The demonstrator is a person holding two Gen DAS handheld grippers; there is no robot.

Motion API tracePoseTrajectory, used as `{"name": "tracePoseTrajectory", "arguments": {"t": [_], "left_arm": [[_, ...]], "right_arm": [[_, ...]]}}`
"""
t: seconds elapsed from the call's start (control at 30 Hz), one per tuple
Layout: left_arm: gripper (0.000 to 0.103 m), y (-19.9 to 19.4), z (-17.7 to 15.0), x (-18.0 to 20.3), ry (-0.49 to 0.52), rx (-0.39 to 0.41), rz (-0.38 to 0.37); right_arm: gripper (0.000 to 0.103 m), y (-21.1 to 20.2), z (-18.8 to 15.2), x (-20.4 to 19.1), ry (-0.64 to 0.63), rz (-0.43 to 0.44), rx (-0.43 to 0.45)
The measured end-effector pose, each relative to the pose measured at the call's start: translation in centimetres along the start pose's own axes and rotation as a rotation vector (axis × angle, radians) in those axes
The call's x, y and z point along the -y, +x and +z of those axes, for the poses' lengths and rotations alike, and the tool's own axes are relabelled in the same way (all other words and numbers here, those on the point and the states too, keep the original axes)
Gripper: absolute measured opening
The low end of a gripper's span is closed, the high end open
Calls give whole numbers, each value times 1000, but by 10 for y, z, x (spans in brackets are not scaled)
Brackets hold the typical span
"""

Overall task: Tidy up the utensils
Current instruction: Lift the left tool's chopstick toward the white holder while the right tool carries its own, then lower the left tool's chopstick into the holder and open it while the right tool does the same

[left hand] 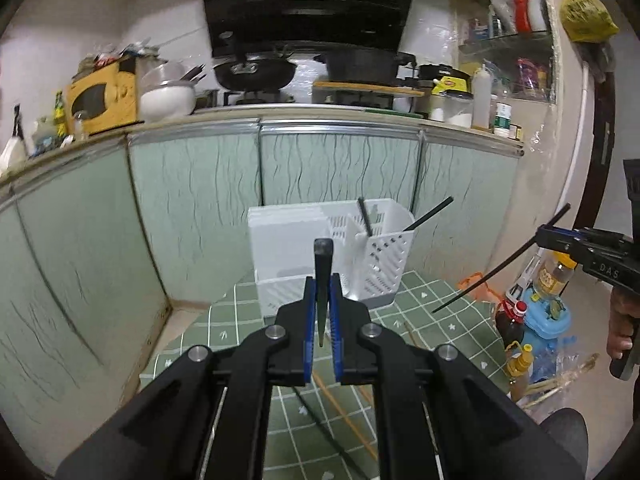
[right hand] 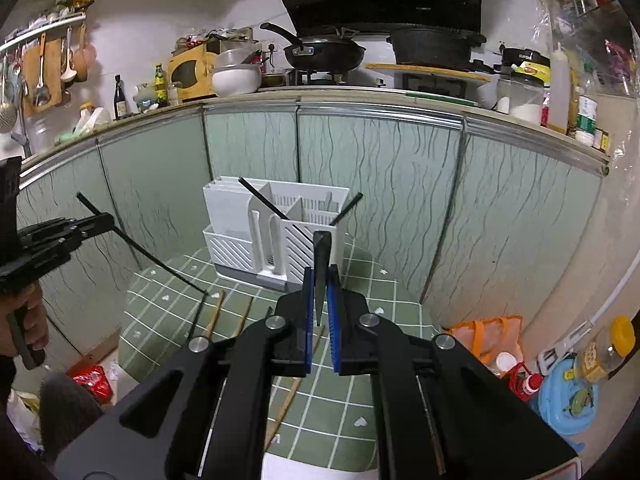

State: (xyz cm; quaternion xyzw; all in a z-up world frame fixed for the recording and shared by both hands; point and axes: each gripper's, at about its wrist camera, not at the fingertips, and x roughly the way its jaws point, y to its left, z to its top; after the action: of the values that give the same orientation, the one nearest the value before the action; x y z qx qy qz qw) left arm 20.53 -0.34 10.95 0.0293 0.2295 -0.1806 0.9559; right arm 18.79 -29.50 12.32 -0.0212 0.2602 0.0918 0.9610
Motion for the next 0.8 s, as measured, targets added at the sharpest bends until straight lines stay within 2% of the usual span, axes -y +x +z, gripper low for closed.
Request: {"name": "tracePoseTrajectory", "arguments": {"t": [0.43,0.8], "left_arm": [[6,28,56,37,37,21,-90],[6,41,107,52,56,91,-108]], "right_arm": [[6,9,50,-3,-14,20,16],[6,24,99,8,0,28,37]]}}
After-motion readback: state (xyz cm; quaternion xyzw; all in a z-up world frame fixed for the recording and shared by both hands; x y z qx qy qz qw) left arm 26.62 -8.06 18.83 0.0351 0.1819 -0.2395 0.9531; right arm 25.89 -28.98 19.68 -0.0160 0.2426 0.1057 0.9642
